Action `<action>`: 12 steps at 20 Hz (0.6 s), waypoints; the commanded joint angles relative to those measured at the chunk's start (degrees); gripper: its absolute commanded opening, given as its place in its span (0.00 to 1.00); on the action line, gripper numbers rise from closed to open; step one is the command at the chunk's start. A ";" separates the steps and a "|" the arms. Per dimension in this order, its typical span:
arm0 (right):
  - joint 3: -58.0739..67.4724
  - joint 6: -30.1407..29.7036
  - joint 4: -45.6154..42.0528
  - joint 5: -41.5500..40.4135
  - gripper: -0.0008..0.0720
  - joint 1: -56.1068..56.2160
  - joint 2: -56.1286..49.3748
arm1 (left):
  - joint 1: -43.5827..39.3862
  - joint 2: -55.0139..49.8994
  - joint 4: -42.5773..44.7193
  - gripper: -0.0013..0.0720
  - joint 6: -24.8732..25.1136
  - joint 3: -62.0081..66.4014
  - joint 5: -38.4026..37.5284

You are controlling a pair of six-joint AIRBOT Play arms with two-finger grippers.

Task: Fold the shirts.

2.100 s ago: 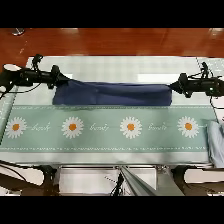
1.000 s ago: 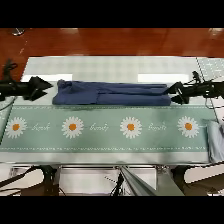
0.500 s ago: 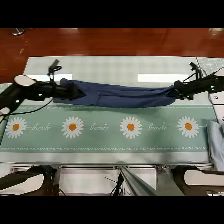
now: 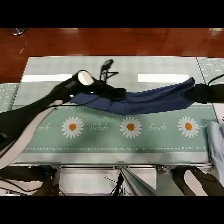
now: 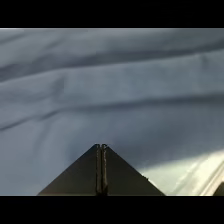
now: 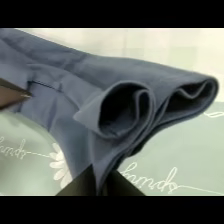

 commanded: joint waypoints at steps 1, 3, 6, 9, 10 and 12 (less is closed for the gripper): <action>-1.90 1.70 2.38 0.92 0.05 0.02 7.19 | -8.20 -9.57 -1.57 0.05 -5.09 9.88 -3.93; -1.90 1.68 5.05 0.85 0.05 0.02 7.39 | -11.50 -12.74 -6.58 0.05 -5.05 11.39 -5.18; -1.90 1.73 6.16 -0.09 0.05 0.02 7.39 | -14.14 -14.56 -9.84 0.05 -5.03 11.41 -7.17; -1.90 1.99 6.86 -0.20 0.05 0.02 7.39 | -9.84 -13.18 -9.73 0.10 -4.59 12.11 -11.23; -1.90 1.95 7.93 -0.46 0.05 0.02 7.39 | -7.02 -12.13 -9.73 0.10 -4.13 12.11 -12.02; -1.88 1.90 10.19 -2.34 0.05 0.90 7.37 | 0.87 -8.87 -9.70 0.10 -4.15 12.09 -13.14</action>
